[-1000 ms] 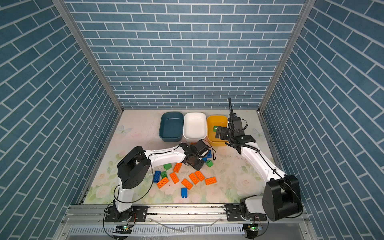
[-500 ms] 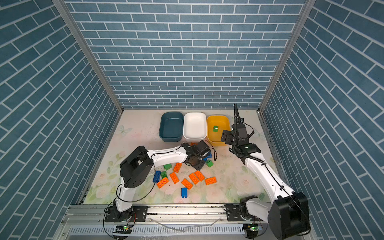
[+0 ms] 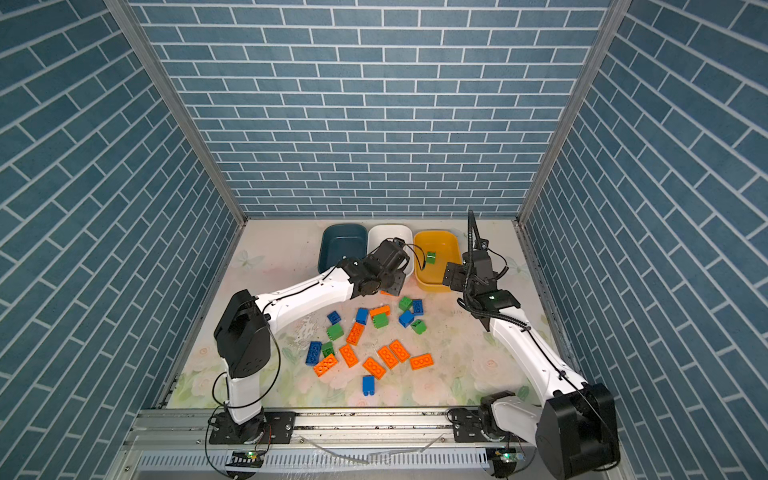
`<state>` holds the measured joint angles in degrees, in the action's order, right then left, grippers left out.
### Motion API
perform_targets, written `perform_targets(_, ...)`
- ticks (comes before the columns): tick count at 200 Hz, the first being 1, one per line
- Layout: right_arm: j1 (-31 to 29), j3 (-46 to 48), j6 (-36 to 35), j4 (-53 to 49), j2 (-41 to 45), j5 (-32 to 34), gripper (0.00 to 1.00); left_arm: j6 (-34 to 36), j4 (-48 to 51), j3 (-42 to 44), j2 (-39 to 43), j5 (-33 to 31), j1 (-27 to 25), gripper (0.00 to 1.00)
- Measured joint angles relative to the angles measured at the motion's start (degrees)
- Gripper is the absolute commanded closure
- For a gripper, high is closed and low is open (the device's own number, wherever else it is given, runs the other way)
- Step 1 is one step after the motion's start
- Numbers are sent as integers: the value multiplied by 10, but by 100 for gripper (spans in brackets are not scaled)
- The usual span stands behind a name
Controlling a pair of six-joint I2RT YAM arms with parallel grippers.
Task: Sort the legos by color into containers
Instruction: 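Carry the blue brick into the white tub with the left gripper and release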
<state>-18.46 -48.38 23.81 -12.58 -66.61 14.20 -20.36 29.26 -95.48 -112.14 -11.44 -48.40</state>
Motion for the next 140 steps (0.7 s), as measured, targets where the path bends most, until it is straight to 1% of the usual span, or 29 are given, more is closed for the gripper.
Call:
perform_targets(24, 0, 9, 0, 3, 7, 2, 4, -33, 0, -50, -49, -14, 36, 82)
perform_targets(49, 0, 13, 0, 4, 12, 3, 3, -48, 7, -109, -116, -16, 65, 81)
perform_targets(83, 0, 14, 0, 4, 13, -1, 5, -45, 51, -249, -225, -24, 83, 74)
perform_targets(96, 0, 14, 0, 4, 13, -2, 6, -42, 76, -309, -261, -29, 83, 68)
perform_targets(110, 0, 15, -1, 4, 14, -1, 6, -38, 97, -355, -285, -30, 82, 57)
perform_targets(130, 0, 20, -1, 4, 15, 0, 6, -32, 113, -373, -289, -29, 81, 38)
perform_targets(140, 0, 23, -1, 4, 17, 0, 6, -31, 115, -370, -284, -29, 80, 31)
